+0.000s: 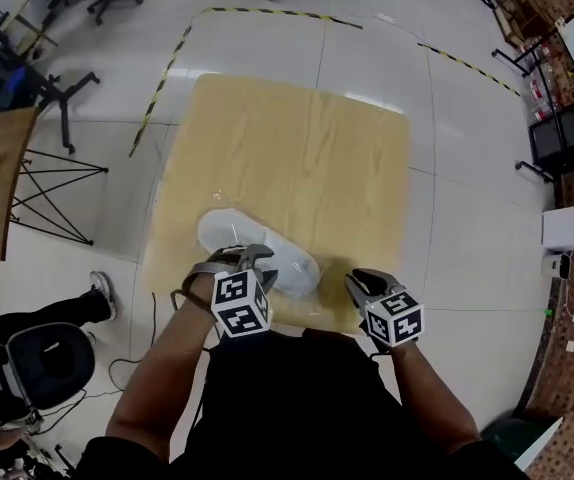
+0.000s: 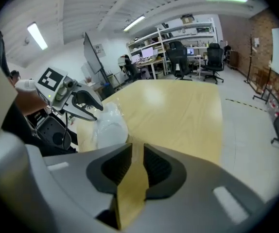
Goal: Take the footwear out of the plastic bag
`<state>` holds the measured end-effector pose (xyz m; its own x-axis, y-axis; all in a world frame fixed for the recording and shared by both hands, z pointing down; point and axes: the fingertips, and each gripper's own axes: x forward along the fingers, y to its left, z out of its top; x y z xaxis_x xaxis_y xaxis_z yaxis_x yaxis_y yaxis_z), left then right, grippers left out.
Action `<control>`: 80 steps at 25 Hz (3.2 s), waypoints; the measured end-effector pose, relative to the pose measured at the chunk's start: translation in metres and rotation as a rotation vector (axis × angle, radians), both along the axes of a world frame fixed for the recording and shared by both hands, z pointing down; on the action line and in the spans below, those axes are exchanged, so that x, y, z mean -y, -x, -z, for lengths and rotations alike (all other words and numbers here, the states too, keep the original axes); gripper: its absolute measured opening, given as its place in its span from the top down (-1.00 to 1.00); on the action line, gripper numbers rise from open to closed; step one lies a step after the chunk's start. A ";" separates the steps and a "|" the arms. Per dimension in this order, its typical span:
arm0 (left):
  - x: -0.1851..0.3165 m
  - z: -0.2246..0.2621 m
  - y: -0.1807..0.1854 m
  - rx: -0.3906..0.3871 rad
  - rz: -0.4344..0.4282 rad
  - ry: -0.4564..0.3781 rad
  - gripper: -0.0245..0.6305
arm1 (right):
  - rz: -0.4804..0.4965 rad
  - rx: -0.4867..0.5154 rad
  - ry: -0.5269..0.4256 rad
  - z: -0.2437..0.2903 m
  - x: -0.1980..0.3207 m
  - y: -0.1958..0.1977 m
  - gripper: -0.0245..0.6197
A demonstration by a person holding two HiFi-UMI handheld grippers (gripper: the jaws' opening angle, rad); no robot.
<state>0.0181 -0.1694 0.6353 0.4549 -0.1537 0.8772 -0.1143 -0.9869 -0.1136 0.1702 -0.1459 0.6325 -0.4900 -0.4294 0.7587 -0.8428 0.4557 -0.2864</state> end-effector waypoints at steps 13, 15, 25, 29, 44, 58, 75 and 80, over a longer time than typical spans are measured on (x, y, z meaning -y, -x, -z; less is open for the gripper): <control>-0.003 -0.036 -0.005 0.050 0.002 0.017 0.70 | -0.184 -0.030 0.089 -0.030 0.015 -0.049 0.92; -0.001 -0.037 -0.005 0.048 0.017 0.011 0.72 | -0.167 -0.064 0.051 -0.020 0.009 -0.053 0.92; 0.000 -0.034 -0.006 0.021 0.060 0.019 0.76 | 0.539 -0.202 0.051 -0.049 -0.068 0.084 0.64; 0.001 -0.034 -0.006 0.022 0.066 0.015 0.77 | 0.569 -0.311 0.036 -0.057 -0.081 0.059 0.92; 0.007 -0.023 -0.005 -0.028 0.143 0.005 0.80 | 0.444 -0.166 0.021 -0.048 -0.060 0.075 0.77; 0.002 -0.025 0.002 -0.038 0.181 0.003 0.82 | 0.483 -0.310 0.023 -0.052 -0.082 0.036 0.92; -0.011 0.009 -0.014 -0.120 0.135 -0.050 0.82 | -0.190 0.311 0.352 -0.044 -0.013 0.063 0.38; -0.010 0.002 -0.002 -0.088 0.176 -0.064 0.82 | -0.153 0.343 0.300 -0.027 -0.004 0.072 0.59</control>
<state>0.0200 -0.1589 0.6331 0.4907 -0.2917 0.8211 -0.2962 -0.9420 -0.1577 0.0986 -0.1417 0.6593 -0.6821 -0.3028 0.6656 -0.7275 0.1888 -0.6597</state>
